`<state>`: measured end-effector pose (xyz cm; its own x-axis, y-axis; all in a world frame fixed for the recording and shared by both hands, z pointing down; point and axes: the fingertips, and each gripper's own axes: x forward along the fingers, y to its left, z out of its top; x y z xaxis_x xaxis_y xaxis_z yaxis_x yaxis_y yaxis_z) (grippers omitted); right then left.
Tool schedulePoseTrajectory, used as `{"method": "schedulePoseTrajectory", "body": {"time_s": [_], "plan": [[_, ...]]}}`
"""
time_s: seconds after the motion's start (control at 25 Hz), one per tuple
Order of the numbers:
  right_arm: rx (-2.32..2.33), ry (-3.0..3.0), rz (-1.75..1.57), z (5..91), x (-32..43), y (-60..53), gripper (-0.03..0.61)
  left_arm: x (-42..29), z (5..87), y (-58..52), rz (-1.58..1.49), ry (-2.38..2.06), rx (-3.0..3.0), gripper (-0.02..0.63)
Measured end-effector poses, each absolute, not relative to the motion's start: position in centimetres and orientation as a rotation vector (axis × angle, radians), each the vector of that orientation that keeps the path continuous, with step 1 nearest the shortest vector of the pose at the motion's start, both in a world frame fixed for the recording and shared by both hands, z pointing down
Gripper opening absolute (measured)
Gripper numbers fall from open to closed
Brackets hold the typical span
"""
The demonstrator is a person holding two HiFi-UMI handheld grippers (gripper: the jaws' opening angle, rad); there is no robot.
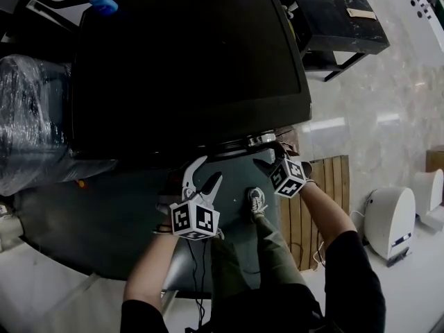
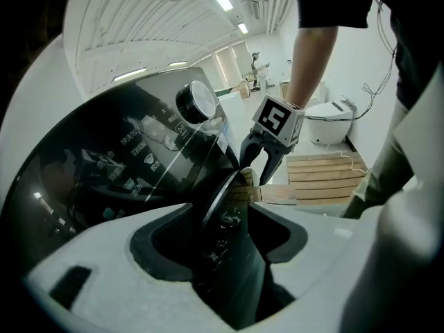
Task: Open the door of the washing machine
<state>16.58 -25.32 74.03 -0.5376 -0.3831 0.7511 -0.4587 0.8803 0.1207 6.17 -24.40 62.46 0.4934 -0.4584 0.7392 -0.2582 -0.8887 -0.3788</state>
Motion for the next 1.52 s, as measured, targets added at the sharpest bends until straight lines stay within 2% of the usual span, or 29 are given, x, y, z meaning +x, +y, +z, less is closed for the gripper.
{"method": "schedulePoseTrajectory", "body": {"time_s": [0.48,0.64,0.76,1.52], "plan": [[0.688,-2.142,-0.007,74.8,16.9,-25.9,0.153,7.2,63.9,-25.4,-1.429,0.538,-2.46,0.238],[0.679,-2.14,0.006,74.8,16.9,-25.9,0.15,7.2,63.7,-25.8,-1.417,0.557,-2.438,0.213],[0.704,-2.138,0.045,74.7,17.0,-26.0,0.15,7.2,63.6,-26.2,-1.412,0.603,-2.42,0.156],[0.819,-2.134,0.144,74.0,17.0,-26.0,0.152,7.3,63.2,-26.0,-1.39,0.72,-2.562,0.135]]}}
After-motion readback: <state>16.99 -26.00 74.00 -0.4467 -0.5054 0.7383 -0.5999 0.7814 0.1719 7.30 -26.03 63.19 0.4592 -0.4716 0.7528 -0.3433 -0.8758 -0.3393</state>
